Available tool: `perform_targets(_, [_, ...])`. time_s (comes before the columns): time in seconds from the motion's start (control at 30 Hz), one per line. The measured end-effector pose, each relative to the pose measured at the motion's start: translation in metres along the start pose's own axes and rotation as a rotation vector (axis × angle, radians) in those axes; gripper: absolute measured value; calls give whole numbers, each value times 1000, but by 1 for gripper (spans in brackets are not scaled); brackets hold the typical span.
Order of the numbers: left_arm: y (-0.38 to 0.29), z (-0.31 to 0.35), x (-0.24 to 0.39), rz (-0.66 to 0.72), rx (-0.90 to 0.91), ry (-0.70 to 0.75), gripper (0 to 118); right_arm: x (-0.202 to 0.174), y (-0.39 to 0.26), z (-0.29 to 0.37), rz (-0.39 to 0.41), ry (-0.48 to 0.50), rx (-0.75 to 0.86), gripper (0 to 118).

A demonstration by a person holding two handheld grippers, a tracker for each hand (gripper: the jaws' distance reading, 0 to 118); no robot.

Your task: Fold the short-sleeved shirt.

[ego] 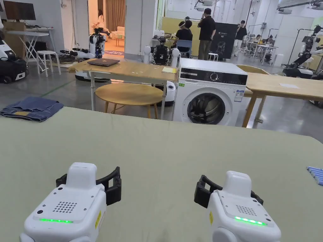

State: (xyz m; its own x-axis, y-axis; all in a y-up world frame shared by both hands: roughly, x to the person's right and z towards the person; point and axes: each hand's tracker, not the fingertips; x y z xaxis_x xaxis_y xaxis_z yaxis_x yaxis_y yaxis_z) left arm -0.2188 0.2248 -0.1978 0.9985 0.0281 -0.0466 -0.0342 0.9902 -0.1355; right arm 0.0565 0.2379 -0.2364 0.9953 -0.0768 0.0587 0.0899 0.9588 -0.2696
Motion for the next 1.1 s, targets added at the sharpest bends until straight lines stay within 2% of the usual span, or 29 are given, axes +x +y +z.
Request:
perform_targets(0.2, [2, -1, 3, -8, 0, 5, 76, 2, -1, -4, -4, -10, -5, 91])
perform_targets(0.67, [3, -3, 1, -44, -6, -3, 76, 1, 0, 4, 49, -11, 54, 91])
perform_targets(0.9, [2, -4, 1, -45, -7, 1, 76, 6, -1, 2, 42, -12, 71, 91])
perform_targets(0.97, [2, -4, 2, -47, -6, -1, 76, 5, 1, 2, 51, -48, 70, 91])
perform_targets(1.03, [2, -4, 2, -48, -7, -1, 76, 10, 0, 3, 37, -23, 101, 91])
perform_targets(1.07, [1, -5, 1, -49, -9, -3, 76, 8, 3, 3, 46, -93, 87, 91])
perform_targets(1.1, [1, -4, 1, -50, -11, -5, 76, 7, 5, 1, 42, -115, 63, 91])
